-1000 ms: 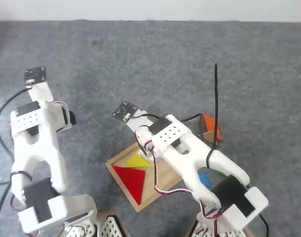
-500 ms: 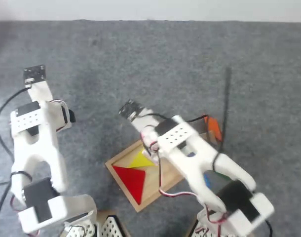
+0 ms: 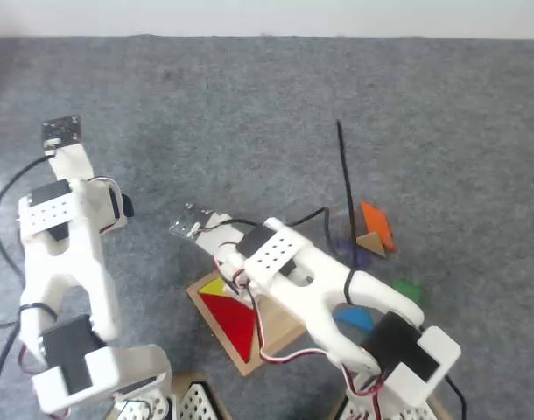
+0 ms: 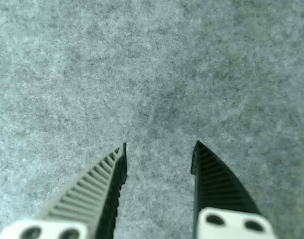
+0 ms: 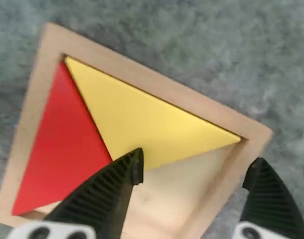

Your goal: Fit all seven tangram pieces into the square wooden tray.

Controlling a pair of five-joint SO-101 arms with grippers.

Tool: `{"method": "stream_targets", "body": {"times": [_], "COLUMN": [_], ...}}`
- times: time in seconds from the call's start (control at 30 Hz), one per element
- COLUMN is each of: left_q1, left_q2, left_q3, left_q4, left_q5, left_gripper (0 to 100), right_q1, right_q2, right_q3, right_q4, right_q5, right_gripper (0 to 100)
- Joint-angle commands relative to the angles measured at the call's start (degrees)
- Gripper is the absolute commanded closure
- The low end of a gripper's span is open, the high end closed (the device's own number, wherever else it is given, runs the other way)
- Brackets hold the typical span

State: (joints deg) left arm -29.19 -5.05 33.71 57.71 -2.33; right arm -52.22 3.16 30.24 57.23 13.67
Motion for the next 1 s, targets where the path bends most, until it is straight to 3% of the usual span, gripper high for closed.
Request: {"method": "stream_targets", "body": {"times": [0.0, 0.13, 0.43, 0.77, 0.97], "left_q1": [-0.26, -0.26, -0.26, -0.26, -0.26], "left_q2": [-0.26, -0.35, 0.0, -0.35, -0.35], "left_q3": [-0.31, -0.31, -0.31, 0.57, 0.48], "left_q4": [-1.93, -1.85, -1.93, -2.02, -2.02], "left_q5": [1.05, 1.05, 1.05, 1.05, 1.05], "left_gripper": [79, 79, 79, 79, 79], "right_q1": [-0.92, 2.33, 11.47, 10.68, 2.95], "right_q2": [-2.07, -9.45, -28.09, -21.32, -20.62], "right_q3": [-1.05, -1.05, 4.04, 13.71, 12.84], "right_q4": [0.04, 4.62, 9.36, 2.77, 2.68], "right_q5": [-2.73, -3.08, -2.9, 0.62, 0.62], "right_gripper": [63.5, 55.0, 54.5, 54.5, 54.5]}}
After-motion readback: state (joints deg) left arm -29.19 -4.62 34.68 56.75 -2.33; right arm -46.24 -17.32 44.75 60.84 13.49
